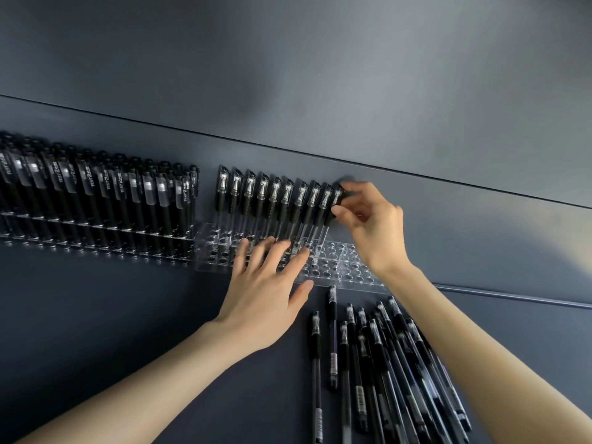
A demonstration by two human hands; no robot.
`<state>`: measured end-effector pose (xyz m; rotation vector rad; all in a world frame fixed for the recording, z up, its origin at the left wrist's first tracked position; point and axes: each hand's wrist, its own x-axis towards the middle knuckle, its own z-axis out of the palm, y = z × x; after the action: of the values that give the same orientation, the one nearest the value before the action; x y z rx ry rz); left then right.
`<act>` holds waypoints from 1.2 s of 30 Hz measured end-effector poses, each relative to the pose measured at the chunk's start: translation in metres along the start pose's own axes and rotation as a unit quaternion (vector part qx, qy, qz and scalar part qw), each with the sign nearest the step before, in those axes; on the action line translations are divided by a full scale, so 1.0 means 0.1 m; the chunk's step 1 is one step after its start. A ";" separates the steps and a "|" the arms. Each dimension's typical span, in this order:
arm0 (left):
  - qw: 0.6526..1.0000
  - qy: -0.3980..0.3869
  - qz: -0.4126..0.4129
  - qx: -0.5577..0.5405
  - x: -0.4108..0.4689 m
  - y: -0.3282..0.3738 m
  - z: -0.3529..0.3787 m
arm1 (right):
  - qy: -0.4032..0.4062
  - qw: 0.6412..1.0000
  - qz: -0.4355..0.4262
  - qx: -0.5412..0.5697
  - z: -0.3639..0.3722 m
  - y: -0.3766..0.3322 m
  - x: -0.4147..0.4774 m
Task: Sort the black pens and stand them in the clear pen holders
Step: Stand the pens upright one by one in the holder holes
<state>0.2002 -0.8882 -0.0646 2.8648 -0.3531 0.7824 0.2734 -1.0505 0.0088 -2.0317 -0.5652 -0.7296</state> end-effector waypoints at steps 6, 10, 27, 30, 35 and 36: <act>1.000 0.000 -0.001 0.002 0.00 0.01 -0.01 | -0.011 1.000 0.002 -0.009 -0.01 0.01 -0.02; 1.000 -0.011 -0.004 0.000 0.00 0.02 -0.01 | -0.016 1.000 0.009 -0.019 -0.03 0.00 -0.04; 0.991 -0.114 -0.049 -0.045 -0.20 0.46 -0.38 | -0.115 0.989 0.075 -0.053 -0.54 -0.02 -0.71; 0.986 -0.142 -0.086 -0.031 -0.35 0.67 -0.45 | -0.236 0.962 0.066 -0.121 -0.68 0.09 -0.95; 0.972 -0.164 -0.158 -0.065 -0.41 0.97 -0.46 | -0.360 0.907 0.057 -0.211 -0.81 0.16 -1.22; 0.964 -0.171 -0.184 -0.092 -0.40 1.01 -0.45 | -0.363 0.904 0.055 -0.218 -0.83 0.16 -1.24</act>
<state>0.1188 -0.9683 -0.0383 2.7565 0.0708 0.1791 0.1704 -1.1431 -0.0482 -2.7375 -0.7363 0.0174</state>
